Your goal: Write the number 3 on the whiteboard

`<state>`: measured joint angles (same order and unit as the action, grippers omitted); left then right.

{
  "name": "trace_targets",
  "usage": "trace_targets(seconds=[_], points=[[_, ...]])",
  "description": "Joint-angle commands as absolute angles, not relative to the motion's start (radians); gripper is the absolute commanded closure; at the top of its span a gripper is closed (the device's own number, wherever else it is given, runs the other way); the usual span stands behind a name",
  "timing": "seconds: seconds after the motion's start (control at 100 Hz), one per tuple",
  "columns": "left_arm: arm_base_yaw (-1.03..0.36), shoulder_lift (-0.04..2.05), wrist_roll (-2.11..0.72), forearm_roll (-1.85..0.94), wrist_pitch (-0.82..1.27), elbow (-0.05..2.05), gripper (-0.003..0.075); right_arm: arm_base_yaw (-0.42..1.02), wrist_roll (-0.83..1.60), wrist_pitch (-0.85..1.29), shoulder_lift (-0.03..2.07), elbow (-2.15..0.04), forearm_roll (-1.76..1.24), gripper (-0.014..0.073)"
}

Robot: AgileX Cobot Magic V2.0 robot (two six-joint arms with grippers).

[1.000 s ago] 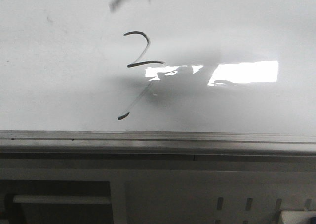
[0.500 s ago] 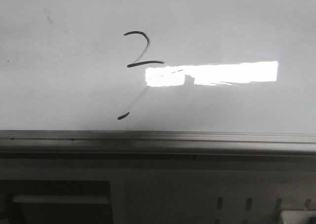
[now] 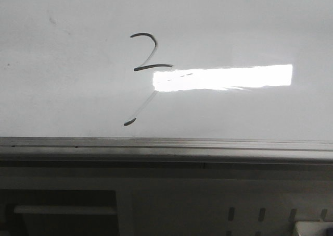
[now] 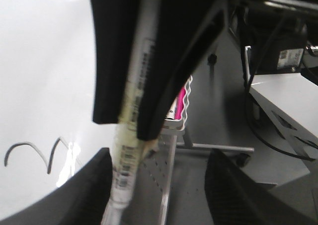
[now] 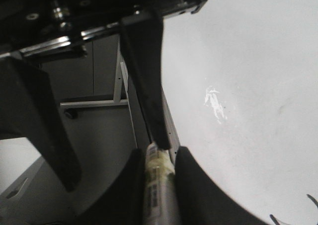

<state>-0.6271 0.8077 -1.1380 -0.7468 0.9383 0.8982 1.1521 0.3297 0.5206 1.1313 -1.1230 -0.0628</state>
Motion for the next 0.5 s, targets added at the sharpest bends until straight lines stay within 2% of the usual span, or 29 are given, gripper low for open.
trace_targets(seconds=[0.0,0.49], points=[[-0.638,0.81,-1.142,-0.813,0.85,0.932,0.0345,1.156,0.343,0.439,1.118,-1.151,-0.089,0.0641],[-0.638,0.874,-1.079,-0.813,0.898,0.932,0.0345,1.215,0.379,0.426,1.118,-1.151,-0.085,0.064]])
